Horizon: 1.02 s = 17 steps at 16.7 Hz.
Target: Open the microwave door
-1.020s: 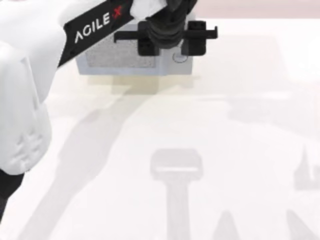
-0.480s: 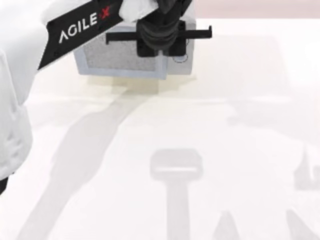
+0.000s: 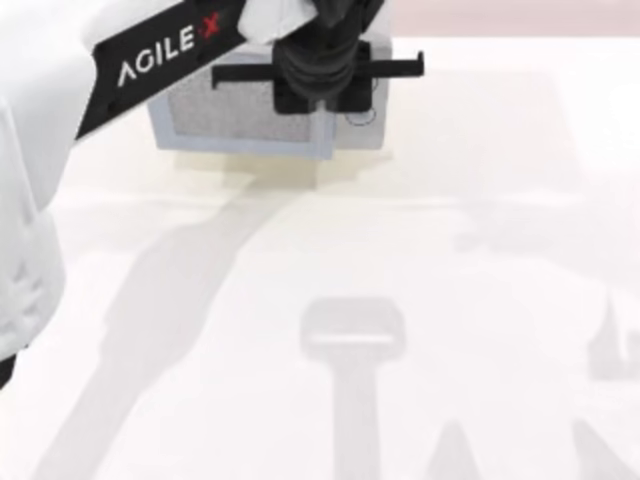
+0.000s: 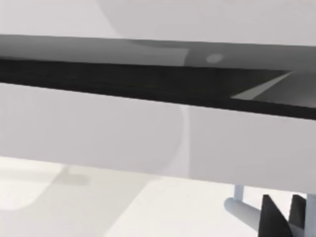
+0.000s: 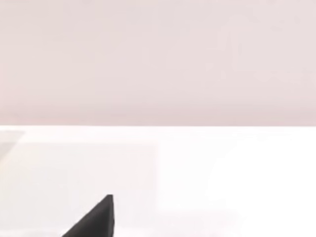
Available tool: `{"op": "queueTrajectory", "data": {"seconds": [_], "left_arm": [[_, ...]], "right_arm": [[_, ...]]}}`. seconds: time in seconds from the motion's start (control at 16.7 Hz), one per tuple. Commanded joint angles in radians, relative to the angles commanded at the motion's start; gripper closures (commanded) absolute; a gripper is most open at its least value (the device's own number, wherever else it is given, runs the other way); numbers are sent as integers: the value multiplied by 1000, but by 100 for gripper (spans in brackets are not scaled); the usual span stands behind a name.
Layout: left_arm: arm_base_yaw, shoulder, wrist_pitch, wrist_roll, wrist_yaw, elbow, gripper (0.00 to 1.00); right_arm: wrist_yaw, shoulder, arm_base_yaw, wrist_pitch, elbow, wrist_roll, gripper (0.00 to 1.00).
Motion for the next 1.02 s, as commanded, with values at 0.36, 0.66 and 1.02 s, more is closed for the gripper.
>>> {"op": "queueTrajectory", "data": {"seconds": [0.36, 0.66, 1.02], "left_arm": [[0, 0, 0, 0, 0, 0, 100], [0, 0, 0, 0, 0, 0, 100], [-3, -18, 20, 16, 12, -38, 100]], "right_arm": [[0, 0, 0, 0, 0, 0, 0], [0, 0, 0, 0, 0, 0, 0], [0, 0, 0, 0, 0, 0, 0]]}}
